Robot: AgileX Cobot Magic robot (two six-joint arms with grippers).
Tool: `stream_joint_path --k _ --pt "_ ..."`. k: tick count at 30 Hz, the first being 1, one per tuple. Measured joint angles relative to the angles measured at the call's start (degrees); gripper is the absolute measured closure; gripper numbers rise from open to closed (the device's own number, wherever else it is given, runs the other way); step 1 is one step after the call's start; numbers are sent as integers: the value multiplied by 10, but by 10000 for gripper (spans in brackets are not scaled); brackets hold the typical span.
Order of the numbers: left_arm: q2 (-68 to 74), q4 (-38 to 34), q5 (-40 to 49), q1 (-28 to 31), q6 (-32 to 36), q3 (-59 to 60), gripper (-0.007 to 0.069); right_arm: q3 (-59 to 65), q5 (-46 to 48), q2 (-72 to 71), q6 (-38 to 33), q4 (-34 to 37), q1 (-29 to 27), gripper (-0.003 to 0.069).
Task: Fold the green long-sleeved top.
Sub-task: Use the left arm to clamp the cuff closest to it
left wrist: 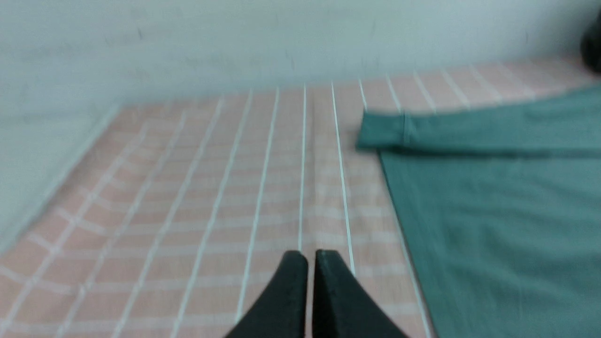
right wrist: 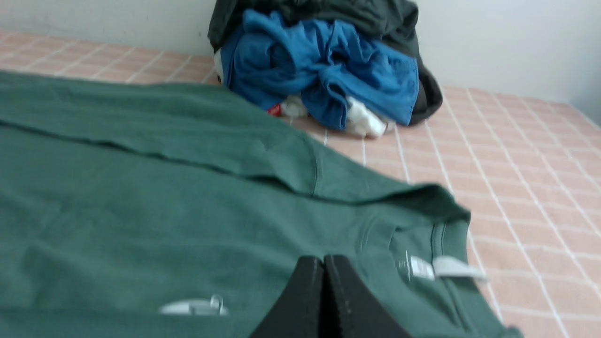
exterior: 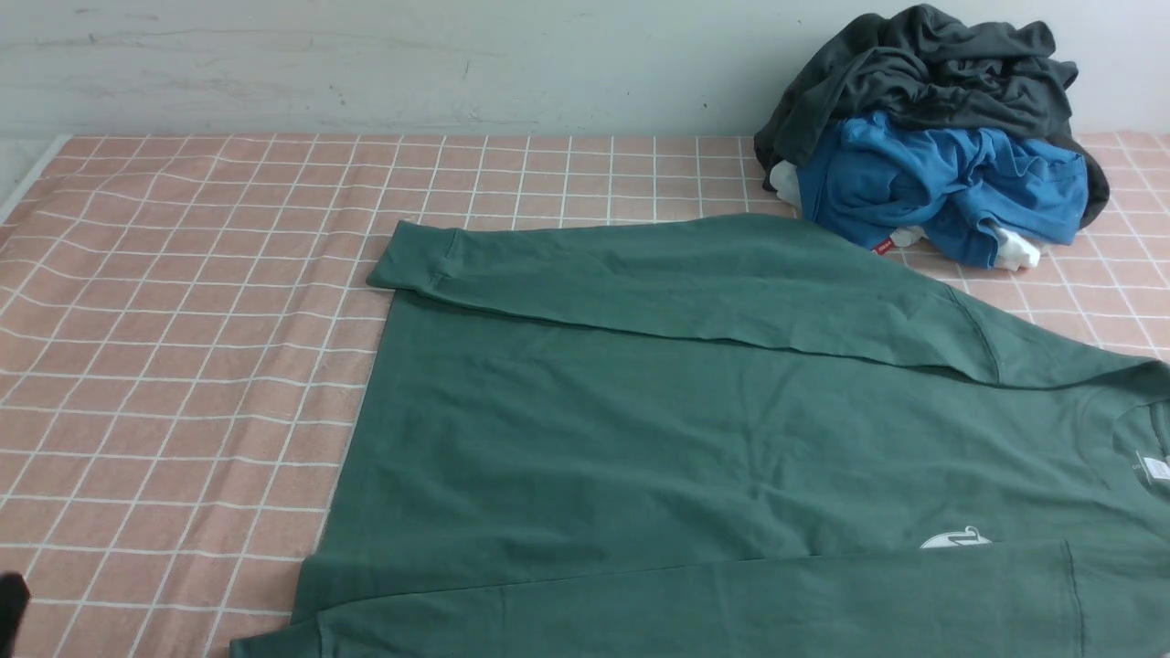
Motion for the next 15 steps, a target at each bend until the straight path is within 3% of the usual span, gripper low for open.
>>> stream_joint_path --k 1,5,10,12,15 --pt "0 0 0 0 0 0 614 0 -6 0 0 1 0 673" --pt "0 -2 -165 0 -4 0 614 0 -194 0 9 50 0 673" --pt "0 -11 -349 0 -72 0 614 0 -354 0 88 109 0 673" --pt "0 -7 -374 0 -106 -4 614 0 -393 0 117 112 0 673" --pt "34 34 -334 0 -148 -74 615 -9 -420 10 154 75 0 673"
